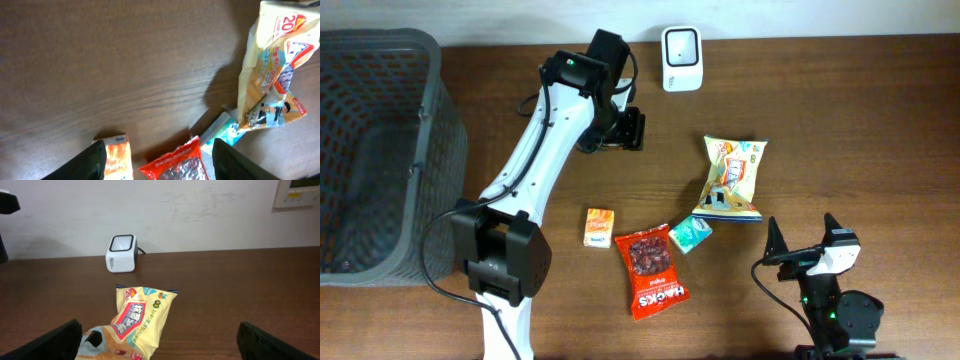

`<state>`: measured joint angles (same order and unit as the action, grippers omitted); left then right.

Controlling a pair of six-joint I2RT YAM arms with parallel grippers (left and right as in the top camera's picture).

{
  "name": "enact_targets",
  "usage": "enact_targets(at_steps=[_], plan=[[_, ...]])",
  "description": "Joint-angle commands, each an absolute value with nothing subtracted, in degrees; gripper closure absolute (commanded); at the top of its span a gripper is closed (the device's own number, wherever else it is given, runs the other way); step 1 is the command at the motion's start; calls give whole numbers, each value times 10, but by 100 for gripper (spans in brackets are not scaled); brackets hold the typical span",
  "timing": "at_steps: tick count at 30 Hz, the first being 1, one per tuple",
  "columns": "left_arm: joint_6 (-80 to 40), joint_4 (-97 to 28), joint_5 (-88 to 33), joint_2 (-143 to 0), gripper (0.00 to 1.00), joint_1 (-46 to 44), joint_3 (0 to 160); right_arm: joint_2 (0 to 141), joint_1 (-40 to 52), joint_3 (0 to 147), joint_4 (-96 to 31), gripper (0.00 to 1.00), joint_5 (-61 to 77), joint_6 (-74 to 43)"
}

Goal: Scan the item barcode

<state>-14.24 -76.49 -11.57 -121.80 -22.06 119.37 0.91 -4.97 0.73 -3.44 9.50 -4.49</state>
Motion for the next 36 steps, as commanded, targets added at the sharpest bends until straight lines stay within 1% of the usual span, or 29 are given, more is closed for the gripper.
enact_targets(at_steps=[1,4,5,7,9,10,12,19,21,22,23,24,25,26,28,30,32,34,35,36], plan=[[-132,-738,-123,-1204,32,-221,1204,6,-46,3,-37,1,92,-45],[-131,-680,-213,-1214,32,-233,1198,6,-46,3,-37,1,92,-45],[-131,-659,-229,-1220,28,-242,1191,6,-46,3,-37,1,92,-45],[-132,-641,-232,-1233,12,-264,1180,6,-46,3,-37,1,92,-45],[-132,-637,-239,-1251,5,-282,1180,6,-46,3,-37,1,92,-45],[-132,-630,-265,-1268,2,-297,1180,6,-46,3,-37,1,92,-45],[-132,-626,-305,-1300,2,-326,1180,6,-46,3,-37,1,92,-45],[-149,-656,-307,-1353,1,-380,1174,6,-46,3,-37,1,92,-45],[-150,-655,-280,-1354,1,-394,1166,6,-46,3,-37,1,92,-45],[-152,-654,-274,-1354,2,-397,1163,6,-46,3,-37,1,92,-45],[-152,-653,-274,-1354,14,-398,1162,6,-46,3,-37,1,92,-45],[-151,-651,-274,-1354,30,-398,1162,6,-46,3,-37,1,92,-45],[-151,-649,-274,-1354,34,-397,1162,6,-46,3,-37,1,92,-45],[-151,-640,-272,-1355,34,-397,1160,6,-46,3,-37,1,92,-45],[-154,-629,-272,-1357,31,-400,1152,6,-46,3,-37,1,92,-45],[-158,-625,-274,-1365,30,-401,1139,6,-46,3,-37,1,92,-45],[-158,-625,-274,-1373,34,-401,1139,6,-46,3,-37,1,92,-45],[-158,-625,-277,-1388,43,-401,1139,6,-46,3,-37,1,92,-45],[-158,-625,-276,-1391,53,-401,1139,6,-46,3,-37,1,92,-45],[-158,-625,-276,-1392,66,-401,1139,6,-46,3,-37,1,92,-45]])
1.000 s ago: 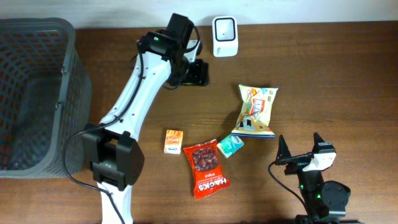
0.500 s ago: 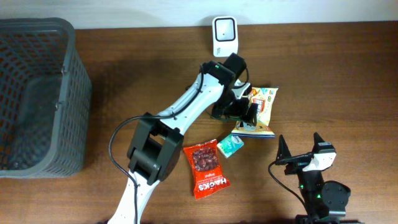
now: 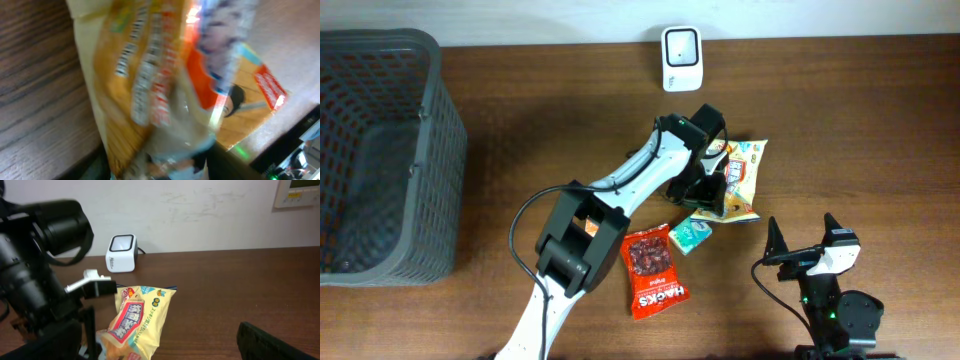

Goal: Scan the item barcode
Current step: 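Lower the left gripper and grasp the yellow snack bag, then lift the yellow snack bag up to the white scanner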

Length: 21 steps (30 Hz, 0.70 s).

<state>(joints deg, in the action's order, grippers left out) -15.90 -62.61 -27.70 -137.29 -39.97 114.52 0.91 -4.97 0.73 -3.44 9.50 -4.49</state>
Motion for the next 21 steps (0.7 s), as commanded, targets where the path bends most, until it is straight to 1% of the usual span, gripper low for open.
enact_targets(at_steps=[1,2,3,4,8,11,13,15,17,18,21], plan=[[-158,-623,-276,-1392,77,-401,1139,6,-46,3,-37,1,92,-45],[-157,-623,-276,-1392,85,-400,1141,6,-46,3,-37,1,92,-45],[-157,-624,-276,-1392,95,-399,1143,6,-46,3,-37,1,92,-45],[-157,-631,-276,-1392,100,-396,1152,6,-46,3,-37,1,92,-45],[-131,-720,-245,-1392,100,-375,1249,6,-46,3,-37,1,92,-45],[-132,-813,-137,-1392,100,-371,1374,6,-46,3,-37,1,92,-45],[-134,-868,-41,-1392,100,-370,1457,6,-46,3,-37,1,92,-45],[-161,-928,85,-1392,100,-370,1535,6,-46,3,-37,1,92,-45],[-165,-967,164,-1392,100,-369,1569,6,-46,3,-37,1,92,-45],[-165,-967,218,-1390,100,-369,1569,6,-46,3,-37,1,92,-45],[-175,-967,325,-1391,100,-369,1564,6,-46,3,-37,1,92,-45]])
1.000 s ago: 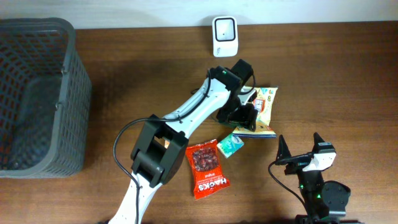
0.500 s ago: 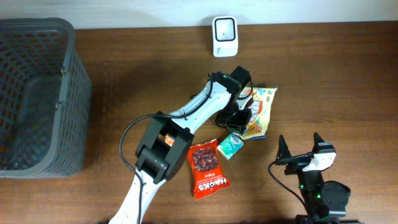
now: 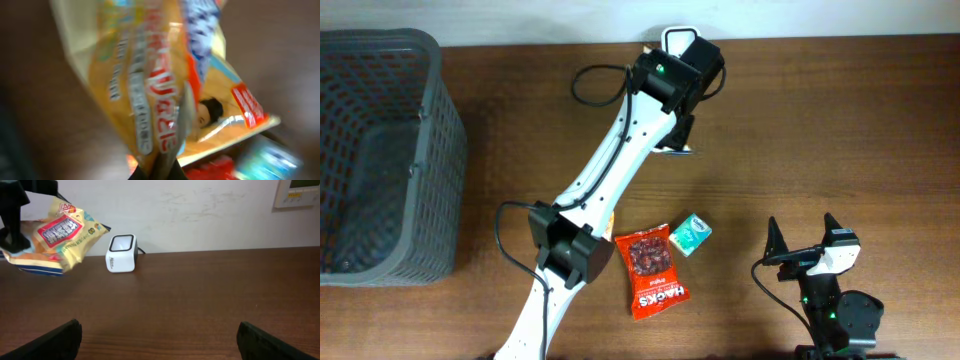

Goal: Scan the item barcode

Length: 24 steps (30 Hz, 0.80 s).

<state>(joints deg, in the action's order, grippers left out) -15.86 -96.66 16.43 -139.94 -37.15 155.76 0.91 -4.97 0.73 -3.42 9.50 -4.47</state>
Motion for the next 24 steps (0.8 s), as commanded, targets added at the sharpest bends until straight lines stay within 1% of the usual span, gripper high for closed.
enact_targets(at_steps=[1,3,5,10,12,13,16,17,19,22,23,24], plan=[[-176,-967,369,-1391,100,-369,1564,6,-46,3,-37,1,92,-45],[-198,-967,455,-1391,100,-368,1564,6,-46,3,-37,1,92,-45],[-197,-967,489,-1391,100,-358,1564,6,-46,3,-37,1,92,-45],[-197,-967,433,-1400,100,-351,1564,6,-46,3,-37,1,92,-45],[-197,-967,429,-1402,100,-351,1564,6,-46,3,-37,1,92,-45],[-197,-967,449,-1402,99,-349,1564,6,-46,3,-37,1,92,-45],[-197,-967,564,-1402,99,-328,1564,6,-46,3,-37,1,92,-45],[-197,-967,568,-1402,99,-315,1564,6,-46,3,-37,1,92,-45],[-197,-967,546,-1403,100,-291,1564,6,-46,3,-37,1,92,-45],[-197,-967,453,-1403,99,-268,1564,6,-46,3,-37,1,92,-45],[-197,-967,391,-1403,91,-268,1564,6,-46,3,-37,1,92,-45],[-197,-967,326,-1403,90,-270,1564,6,-46,3,-37,1,92,-45]])
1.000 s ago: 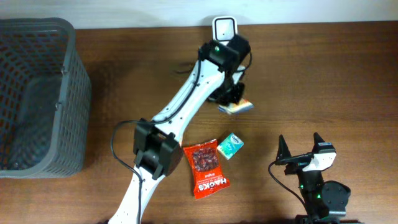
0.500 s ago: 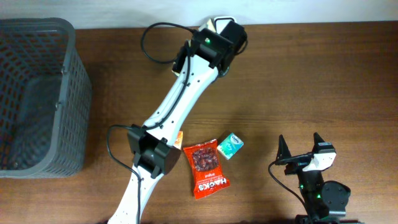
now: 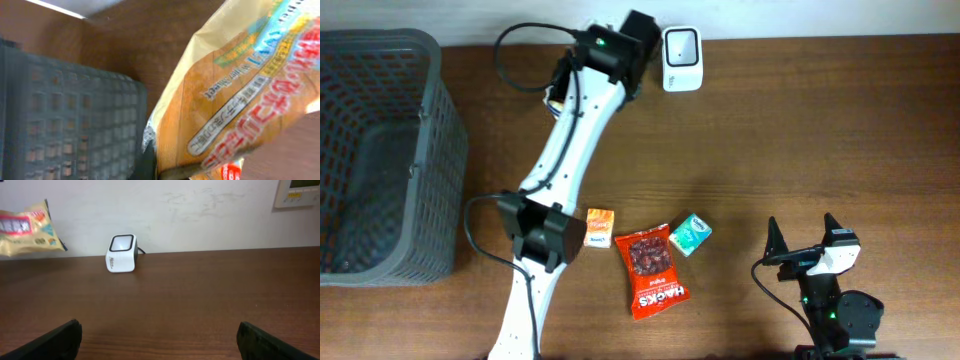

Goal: Scan the item barcode

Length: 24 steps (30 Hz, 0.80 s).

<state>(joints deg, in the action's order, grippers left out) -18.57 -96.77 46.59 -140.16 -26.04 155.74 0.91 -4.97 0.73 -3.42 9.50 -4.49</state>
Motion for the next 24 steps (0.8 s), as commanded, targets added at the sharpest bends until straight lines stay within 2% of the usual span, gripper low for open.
enact_targets(at_steps=[1,2,4,7,10,12,13,14,15,16,19,24], plan=[[-197,-967,251,-1403,89,-274,1564,6,-46,3,-37,1,92,-45],[-196,-967,179,-1403,91,-280,1564,6,-46,3,-37,1,92,-45],[-196,-967,114,-1403,89,-302,1564,6,-46,3,-37,1,92,-45],[-196,-966,73,-1403,92,-328,1564,6,-46,3,-37,1,92,-45],[-192,-967,93,-1402,87,-344,1564,6,-46,3,-37,1,92,-45],[-193,-967,131,-1402,71,-332,1564,6,-46,3,-37,1,92,-45],[-195,-967,133,-1402,57,-315,1564,6,-46,3,-37,1,92,-45],[-204,-967,132,-1402,41,-295,1564,6,-46,3,-37,1,92,-45],[-204,-965,128,-1402,10,-273,1564,6,-46,3,-37,1,92,-45],[-204,-960,121,-1402,4,-250,1564,6,-46,3,-37,1,92,-45],[-203,-941,86,-1413,4,-177,1564,6,-46,3,-37,1,92,-45],[-199,-938,84,-1469,5,-136,1564,6,-46,3,-37,1,92,-45]])
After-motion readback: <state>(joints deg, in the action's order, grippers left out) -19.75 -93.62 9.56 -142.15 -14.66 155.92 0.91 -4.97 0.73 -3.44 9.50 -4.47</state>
